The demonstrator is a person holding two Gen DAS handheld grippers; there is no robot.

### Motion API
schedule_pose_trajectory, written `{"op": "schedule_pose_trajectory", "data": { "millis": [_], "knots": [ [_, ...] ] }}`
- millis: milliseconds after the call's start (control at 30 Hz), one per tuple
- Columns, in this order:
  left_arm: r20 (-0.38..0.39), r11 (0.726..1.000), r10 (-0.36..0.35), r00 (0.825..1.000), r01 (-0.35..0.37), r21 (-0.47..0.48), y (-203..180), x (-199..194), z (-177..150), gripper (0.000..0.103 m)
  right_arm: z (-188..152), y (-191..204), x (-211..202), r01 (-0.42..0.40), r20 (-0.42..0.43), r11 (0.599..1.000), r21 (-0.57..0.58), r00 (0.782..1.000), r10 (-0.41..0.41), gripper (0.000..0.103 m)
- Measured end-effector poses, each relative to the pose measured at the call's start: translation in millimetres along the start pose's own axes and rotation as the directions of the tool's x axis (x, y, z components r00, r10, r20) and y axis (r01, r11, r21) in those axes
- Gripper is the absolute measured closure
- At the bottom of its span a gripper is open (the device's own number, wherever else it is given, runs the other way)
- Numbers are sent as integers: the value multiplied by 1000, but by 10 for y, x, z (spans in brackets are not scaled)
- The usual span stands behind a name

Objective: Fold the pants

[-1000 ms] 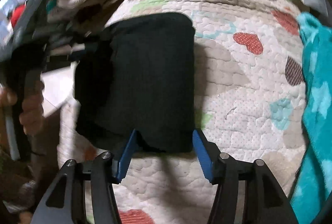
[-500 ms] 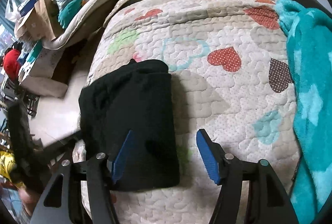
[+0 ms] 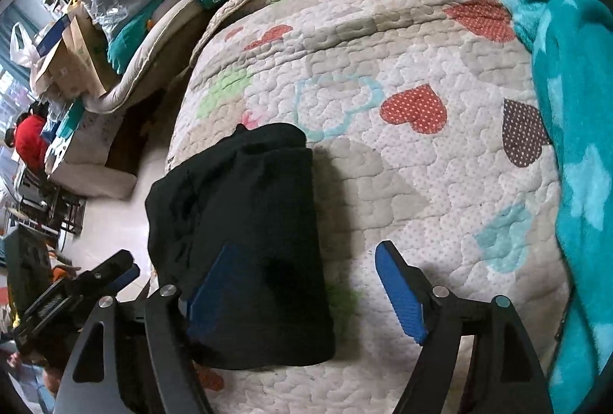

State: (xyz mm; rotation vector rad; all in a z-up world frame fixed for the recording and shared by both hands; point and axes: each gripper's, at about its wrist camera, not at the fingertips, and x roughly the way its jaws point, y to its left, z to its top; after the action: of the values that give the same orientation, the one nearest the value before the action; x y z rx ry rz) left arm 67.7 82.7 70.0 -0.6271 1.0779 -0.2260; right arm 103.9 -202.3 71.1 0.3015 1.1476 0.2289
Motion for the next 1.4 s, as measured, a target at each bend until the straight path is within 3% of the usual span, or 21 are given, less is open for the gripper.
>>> {"op": "schedule_pose_trajectory", "data": {
  "millis": [100, 333, 467, 600, 733, 833, 867, 900, 933, 1000, 1100, 1233, 1400],
  "knots": [
    [-30, 1000, -5, 1000, 5, 8, -61, 85, 53, 36, -24, -48, 2, 0, 12, 1000, 18, 1000, 0, 21],
    [-78, 994, 79, 994, -73, 78, -121, 305, 157, 36, 3, -167, 34, -92, 28, 992, 82, 996, 90, 21],
    [-135, 999, 47, 990, -46, 6, 24, 498, 152, 36, 133, -206, 195, -146, -29, 978, 150, 988, 152, 21],
    [-159, 999, -14, 987, 9, -34, 41, 625, 148, 33, 310, -121, 390, -150, -90, 984, 98, 983, 158, 20],
    [-162, 999, -42, 986, 40, -14, -91, 733, 160, 18, 342, -97, 718, -211, -154, 970, 117, 962, 227, 20],
    [-155, 999, 7, 988, -2, 32, -192, 810, 129, 17, 268, -77, 864, -283, -144, 949, 140, 942, 302, 19],
    [-150, 998, 26, 988, -18, 56, -227, 808, 114, 20, 244, -57, 874, -296, -134, 946, 133, 940, 314, 19],
    [-145, 997, 42, 989, -31, 76, -252, 797, 101, 33, 223, -25, 884, -314, -130, 942, 118, 936, 328, 20],
    [-143, 995, 50, 988, -37, 92, -262, 777, 92, 40, 202, 33, 881, -311, -133, 947, 84, 938, 320, 22],
    [-145, 996, 30, 989, -18, 87, -237, 713, 86, 60, 191, 110, 838, -284, -140, 959, 27, 948, 284, 42],
    [-128, 997, 4, 992, 5, 73, -250, 576, 96, 63, 197, 195, 713, -285, -126, 958, -9, 951, 282, 56],
    [-83, 995, -5, 997, 13, 94, -339, 436, 194, 63, 279, 512, 478, -251, -79, 958, -138, 967, 242, 60],
    [-54, 994, -57, 997, 61, 87, -466, 369, 582, 63, 590, 636, 268, -233, -15, 956, -180, 972, 234, 61]
  ]
}}
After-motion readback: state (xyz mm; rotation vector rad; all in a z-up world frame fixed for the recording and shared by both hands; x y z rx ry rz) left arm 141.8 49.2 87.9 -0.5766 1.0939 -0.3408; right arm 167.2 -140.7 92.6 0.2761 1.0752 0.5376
